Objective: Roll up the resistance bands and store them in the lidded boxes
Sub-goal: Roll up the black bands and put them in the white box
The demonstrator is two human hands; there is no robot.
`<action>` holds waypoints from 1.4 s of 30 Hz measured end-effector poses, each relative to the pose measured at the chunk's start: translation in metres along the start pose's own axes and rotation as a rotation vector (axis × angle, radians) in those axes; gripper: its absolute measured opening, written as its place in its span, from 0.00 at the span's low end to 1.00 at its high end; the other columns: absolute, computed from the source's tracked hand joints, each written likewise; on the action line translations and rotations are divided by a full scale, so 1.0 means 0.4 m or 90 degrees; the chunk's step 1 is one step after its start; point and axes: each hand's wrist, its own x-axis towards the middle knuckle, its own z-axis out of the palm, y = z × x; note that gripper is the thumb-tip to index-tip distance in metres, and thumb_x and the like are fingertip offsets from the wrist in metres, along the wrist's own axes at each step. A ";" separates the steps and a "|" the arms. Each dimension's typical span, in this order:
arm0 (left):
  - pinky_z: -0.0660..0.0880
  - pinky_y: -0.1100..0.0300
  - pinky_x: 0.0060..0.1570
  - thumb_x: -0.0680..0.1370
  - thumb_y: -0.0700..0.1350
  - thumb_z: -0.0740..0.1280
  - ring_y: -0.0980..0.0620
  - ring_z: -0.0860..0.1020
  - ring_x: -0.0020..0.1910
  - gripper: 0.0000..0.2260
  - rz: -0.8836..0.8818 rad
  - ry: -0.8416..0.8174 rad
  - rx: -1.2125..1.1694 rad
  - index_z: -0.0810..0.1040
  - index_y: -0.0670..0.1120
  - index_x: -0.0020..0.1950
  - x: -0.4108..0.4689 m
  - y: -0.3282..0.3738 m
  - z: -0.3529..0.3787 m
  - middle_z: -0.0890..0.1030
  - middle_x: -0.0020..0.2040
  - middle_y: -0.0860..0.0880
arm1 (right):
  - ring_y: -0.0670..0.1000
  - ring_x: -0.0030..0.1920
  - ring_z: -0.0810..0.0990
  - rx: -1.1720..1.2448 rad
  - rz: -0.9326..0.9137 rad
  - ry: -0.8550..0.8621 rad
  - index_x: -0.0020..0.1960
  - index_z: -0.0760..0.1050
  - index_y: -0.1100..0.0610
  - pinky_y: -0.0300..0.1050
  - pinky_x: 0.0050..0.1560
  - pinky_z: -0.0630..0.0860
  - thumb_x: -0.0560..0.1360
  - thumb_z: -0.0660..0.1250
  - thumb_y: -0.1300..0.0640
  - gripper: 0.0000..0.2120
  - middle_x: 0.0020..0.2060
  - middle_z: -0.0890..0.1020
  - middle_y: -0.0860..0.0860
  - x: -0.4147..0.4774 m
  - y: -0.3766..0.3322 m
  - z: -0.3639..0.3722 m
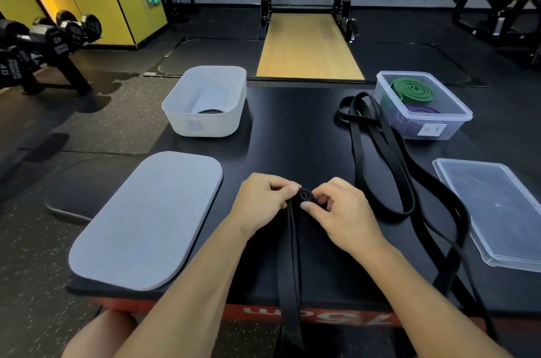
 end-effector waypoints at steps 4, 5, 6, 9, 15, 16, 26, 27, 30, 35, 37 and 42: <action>0.80 0.59 0.54 0.78 0.47 0.76 0.62 0.84 0.44 0.03 -0.002 -0.004 -0.021 0.89 0.54 0.48 0.005 0.003 -0.004 0.88 0.44 0.58 | 0.41 0.41 0.76 -0.006 0.002 0.004 0.46 0.81 0.47 0.40 0.42 0.72 0.75 0.75 0.46 0.06 0.40 0.75 0.42 -0.012 0.004 -0.001; 0.81 0.57 0.57 0.77 0.47 0.77 0.61 0.84 0.47 0.02 -0.002 -0.003 -0.021 0.89 0.54 0.48 0.006 0.003 -0.002 0.88 0.44 0.58 | 0.41 0.42 0.76 -0.016 0.001 0.007 0.46 0.81 0.47 0.40 0.42 0.72 0.75 0.75 0.45 0.06 0.41 0.75 0.42 -0.015 0.004 0.000; 0.81 0.55 0.59 0.76 0.47 0.78 0.60 0.85 0.48 0.02 -0.001 -0.003 -0.019 0.89 0.54 0.47 0.007 0.002 0.001 0.88 0.45 0.58 | 0.42 0.42 0.76 -0.025 -0.002 0.012 0.47 0.81 0.47 0.40 0.42 0.72 0.75 0.74 0.45 0.07 0.41 0.75 0.42 -0.017 0.004 0.000; 0.82 0.49 0.59 0.74 0.49 0.80 0.56 0.85 0.48 0.02 -0.010 -0.002 -0.016 0.89 0.55 0.44 0.007 0.005 0.017 0.88 0.43 0.56 | 0.42 0.39 0.74 -0.048 -0.028 0.021 0.46 0.81 0.50 0.41 0.40 0.72 0.75 0.75 0.46 0.09 0.40 0.74 0.43 -0.016 0.006 0.001; 0.84 0.53 0.55 0.71 0.51 0.81 0.55 0.86 0.41 0.06 -0.097 0.016 -0.034 0.89 0.51 0.41 0.024 0.034 0.024 0.87 0.38 0.53 | 0.43 0.40 0.74 -0.086 -0.044 0.021 0.49 0.83 0.51 0.46 0.40 0.77 0.75 0.74 0.44 0.11 0.41 0.74 0.43 -0.016 0.007 -0.002; 0.84 0.54 0.54 0.71 0.52 0.82 0.56 0.85 0.39 0.07 -0.111 0.014 -0.033 0.89 0.50 0.41 0.030 0.039 0.023 0.87 0.37 0.53 | 0.43 0.40 0.74 -0.090 -0.043 0.022 0.49 0.83 0.50 0.46 0.40 0.77 0.76 0.74 0.43 0.11 0.41 0.74 0.43 -0.016 0.006 -0.002; 0.84 0.47 0.51 0.73 0.53 0.81 0.53 0.82 0.35 0.10 -0.096 0.010 0.113 0.85 0.49 0.38 0.054 0.048 0.030 0.86 0.36 0.50 | 0.44 0.44 0.75 -0.053 -0.063 0.060 0.58 0.81 0.49 0.44 0.43 0.78 0.73 0.77 0.46 0.15 0.43 0.75 0.41 -0.037 -0.007 -0.010; 0.84 0.47 0.51 0.73 0.54 0.80 0.53 0.82 0.35 0.11 -0.090 0.014 0.122 0.84 0.50 0.37 0.052 0.046 0.031 0.86 0.36 0.50 | 0.45 0.45 0.75 -0.040 -0.091 0.088 0.56 0.82 0.49 0.43 0.41 0.79 0.73 0.78 0.49 0.14 0.44 0.76 0.41 -0.042 -0.007 -0.011; 0.84 0.48 0.51 0.73 0.54 0.80 0.54 0.82 0.36 0.11 -0.089 0.013 0.120 0.84 0.51 0.37 0.050 0.045 0.029 0.86 0.37 0.50 | 0.45 0.45 0.76 -0.067 -0.154 0.129 0.54 0.84 0.52 0.46 0.35 0.80 0.74 0.76 0.54 0.09 0.44 0.79 0.42 -0.046 0.002 0.000; 0.84 0.47 0.54 0.74 0.53 0.80 0.54 0.82 0.37 0.08 -0.098 -0.014 0.095 0.87 0.52 0.40 0.051 0.043 0.024 0.87 0.39 0.50 | 0.46 0.42 0.76 -0.162 -0.173 0.158 0.48 0.86 0.53 0.47 0.28 0.78 0.75 0.72 0.53 0.06 0.42 0.80 0.44 -0.046 -0.005 0.009; 0.83 0.48 0.55 0.74 0.53 0.79 0.54 0.84 0.40 0.06 -0.101 -0.029 0.099 0.88 0.53 0.41 0.054 0.046 0.023 0.87 0.40 0.51 | 0.47 0.40 0.77 -0.214 -0.193 0.160 0.48 0.86 0.54 0.43 0.24 0.73 0.75 0.73 0.53 0.06 0.41 0.80 0.45 -0.054 -0.010 0.007; 0.82 0.48 0.58 0.76 0.52 0.78 0.54 0.83 0.45 0.05 -0.088 -0.024 0.114 0.88 0.54 0.42 0.057 0.032 0.032 0.87 0.42 0.56 | 0.49 0.38 0.78 -0.282 -0.222 0.146 0.48 0.85 0.54 0.40 0.24 0.69 0.75 0.75 0.49 0.08 0.39 0.80 0.47 -0.049 -0.008 0.005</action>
